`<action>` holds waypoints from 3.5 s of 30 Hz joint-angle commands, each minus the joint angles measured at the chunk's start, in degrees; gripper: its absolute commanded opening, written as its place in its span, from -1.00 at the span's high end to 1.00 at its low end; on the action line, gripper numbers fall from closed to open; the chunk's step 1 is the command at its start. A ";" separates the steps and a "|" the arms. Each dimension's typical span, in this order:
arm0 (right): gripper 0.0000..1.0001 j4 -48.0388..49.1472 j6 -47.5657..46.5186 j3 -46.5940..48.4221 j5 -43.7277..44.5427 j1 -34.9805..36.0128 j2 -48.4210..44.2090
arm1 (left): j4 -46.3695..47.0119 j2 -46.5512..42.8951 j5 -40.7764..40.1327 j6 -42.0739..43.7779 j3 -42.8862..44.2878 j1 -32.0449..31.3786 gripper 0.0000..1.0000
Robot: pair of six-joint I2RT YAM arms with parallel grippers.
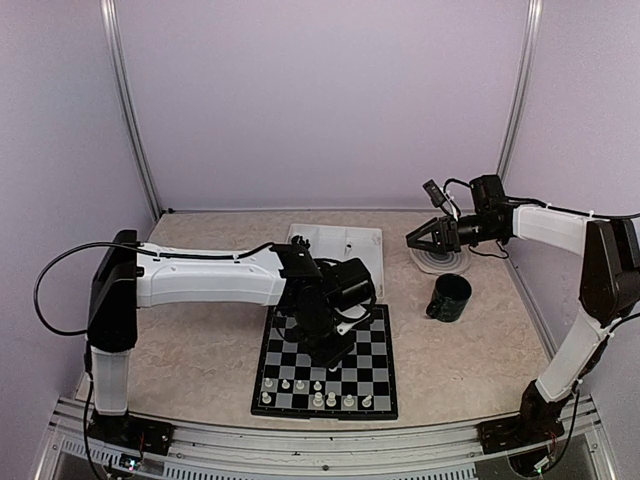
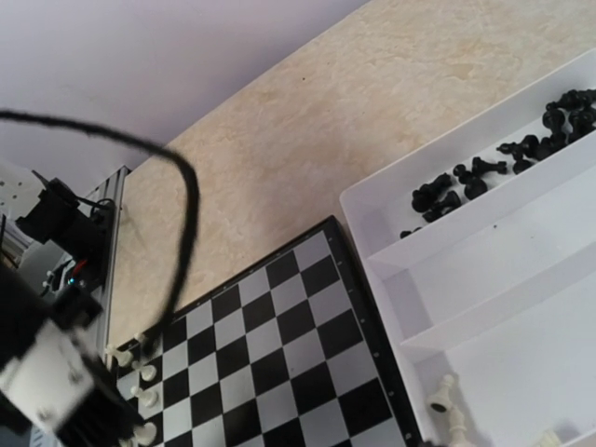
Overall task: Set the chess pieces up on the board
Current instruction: Place the pawn on e2, then adjust the chess pile in the storage box.
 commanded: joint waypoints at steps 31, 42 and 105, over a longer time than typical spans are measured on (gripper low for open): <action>-0.11 -0.59 -1.23 -0.50 -0.63 0.01 0.74 | -2.56 6.10 5.73 3.31 3.00 -2.19 0.75; -0.11 -0.72 -1.28 -0.34 -0.75 0.02 0.61 | -1.69 5.34 7.09 3.22 4.21 -2.19 0.59; -0.14 -39.45 -33.75 40.40 74.81 24.97 37.69 | 54.61 -18.97 -42.76 15.04 -17.87 8.65 -0.90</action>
